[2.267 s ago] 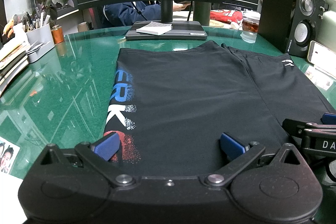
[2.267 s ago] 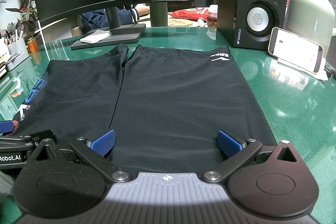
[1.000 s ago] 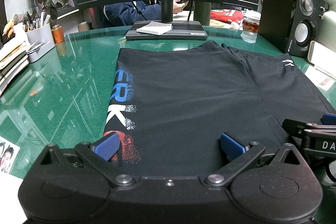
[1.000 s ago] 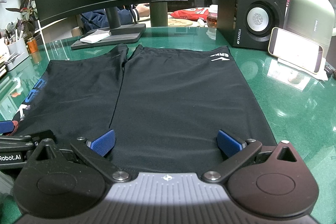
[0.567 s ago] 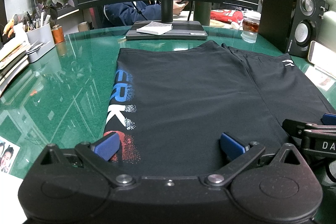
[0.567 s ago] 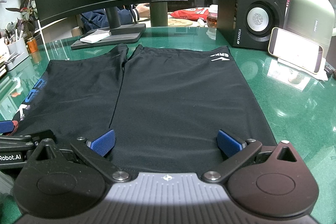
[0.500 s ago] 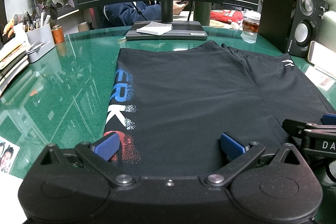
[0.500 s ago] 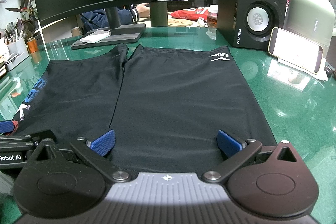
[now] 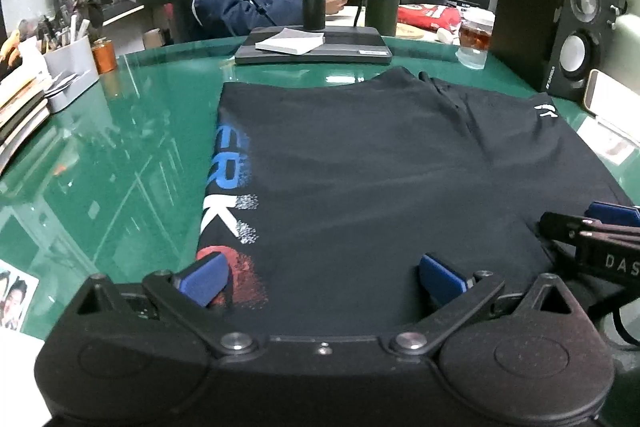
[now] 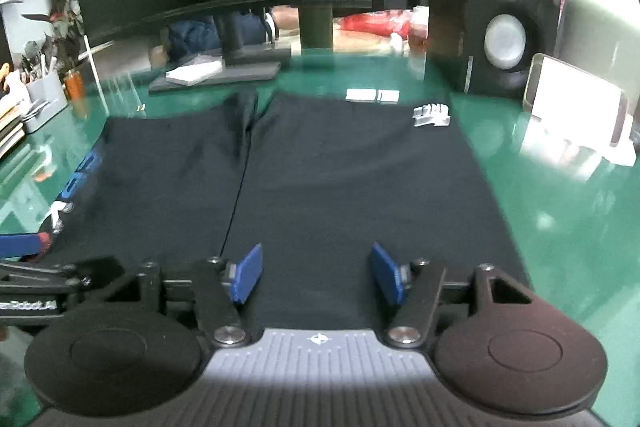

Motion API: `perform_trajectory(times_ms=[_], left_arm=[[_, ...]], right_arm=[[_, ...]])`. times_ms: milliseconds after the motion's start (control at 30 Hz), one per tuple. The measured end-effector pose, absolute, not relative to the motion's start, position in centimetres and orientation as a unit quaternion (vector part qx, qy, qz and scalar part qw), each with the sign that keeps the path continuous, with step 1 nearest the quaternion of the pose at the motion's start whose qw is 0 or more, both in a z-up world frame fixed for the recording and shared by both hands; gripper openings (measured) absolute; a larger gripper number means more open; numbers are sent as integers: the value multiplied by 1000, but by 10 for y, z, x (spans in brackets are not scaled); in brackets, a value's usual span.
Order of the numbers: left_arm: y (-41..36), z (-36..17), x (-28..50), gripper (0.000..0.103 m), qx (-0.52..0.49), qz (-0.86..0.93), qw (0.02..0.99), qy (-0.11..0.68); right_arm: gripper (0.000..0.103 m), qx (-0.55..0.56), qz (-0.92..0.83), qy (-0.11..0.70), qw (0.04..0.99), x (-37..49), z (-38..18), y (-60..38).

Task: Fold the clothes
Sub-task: 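Lower both grippers onto the garment edge and close them on the fabric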

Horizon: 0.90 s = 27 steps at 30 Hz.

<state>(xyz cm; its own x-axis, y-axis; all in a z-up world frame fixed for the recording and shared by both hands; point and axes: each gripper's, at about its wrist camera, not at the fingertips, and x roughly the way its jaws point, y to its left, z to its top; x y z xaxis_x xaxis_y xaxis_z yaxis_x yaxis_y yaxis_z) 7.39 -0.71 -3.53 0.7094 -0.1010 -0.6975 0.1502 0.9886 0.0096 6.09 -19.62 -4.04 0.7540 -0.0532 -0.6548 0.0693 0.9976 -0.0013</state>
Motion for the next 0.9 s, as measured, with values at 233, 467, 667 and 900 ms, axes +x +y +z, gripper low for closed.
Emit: perform_trajectory(times_ms=[233, 467, 667, 900], left_arm=[[-8, -35, 74, 103, 34, -68, 922, 379], [-8, -35, 71, 103, 35, -68, 922, 380], [-9, -35, 71, 103, 35, -68, 922, 380], [-9, -35, 70, 103, 35, -67, 921, 382]], right_arm=[[63, 14, -40, 358, 933, 60, -38, -195], [70, 15, -47, 359, 932, 61, -41, -199], [71, 14, -49, 358, 932, 61, -41, -200], [75, 13, -51, 357, 933, 61, -43, -202]])
